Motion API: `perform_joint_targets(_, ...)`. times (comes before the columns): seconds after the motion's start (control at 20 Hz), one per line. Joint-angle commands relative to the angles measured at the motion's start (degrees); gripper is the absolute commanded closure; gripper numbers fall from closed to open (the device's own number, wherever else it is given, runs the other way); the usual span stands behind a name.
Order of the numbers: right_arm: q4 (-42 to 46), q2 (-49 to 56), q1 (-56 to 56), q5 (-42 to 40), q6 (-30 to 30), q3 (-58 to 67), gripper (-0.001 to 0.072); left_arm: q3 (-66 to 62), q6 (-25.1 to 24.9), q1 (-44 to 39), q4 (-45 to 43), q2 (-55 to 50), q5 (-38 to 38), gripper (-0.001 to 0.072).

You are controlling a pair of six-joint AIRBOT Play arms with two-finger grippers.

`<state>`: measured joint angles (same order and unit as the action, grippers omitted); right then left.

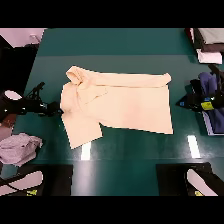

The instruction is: Fold the shirts.

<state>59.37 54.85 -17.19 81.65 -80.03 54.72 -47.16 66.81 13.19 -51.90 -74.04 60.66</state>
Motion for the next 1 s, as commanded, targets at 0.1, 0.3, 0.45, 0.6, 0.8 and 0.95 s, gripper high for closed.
perform_joint_targets(0.1, 4.87, 5.20, -9.01, 2.71, 0.70, -7.76, 0.0280, -4.17, -1.29, 0.07, 1.33, 5.14, 3.69, 0.0681)
perform_joint_targets(0.3, 2.99, 8.37, -10.29, -3.52, 1.11, -17.77, 0.0281, -4.39, -1.25, 0.07, 1.40, 6.14, 5.90, 0.0681)
perform_joint_targets(0.45, -2.95, 11.26, -10.29, -7.50, 3.15, -22.18, 0.0281, -4.39, -1.25, 0.07, 2.99, 6.14, 7.32, 0.0681)
perform_joint_targets(0.6, -3.50, 12.81, -10.29, -8.83, 3.21, -22.80, 0.0281, -4.39, -1.25, 0.07, 3.06, 6.12, 7.34, 0.0681)
perform_joint_targets(0.8, -3.89, 12.87, -10.12, -7.74, 3.21, -22.82, 0.0386, -4.39, -1.25, 0.07, 3.08, 6.12, 7.37, 0.0681)
perform_joint_targets(0.95, -3.87, 12.85, -7.65, -7.21, 4.81, -22.80, 0.0638, -4.39, -1.25, 0.07, 3.06, 6.14, 7.85, 0.0681)
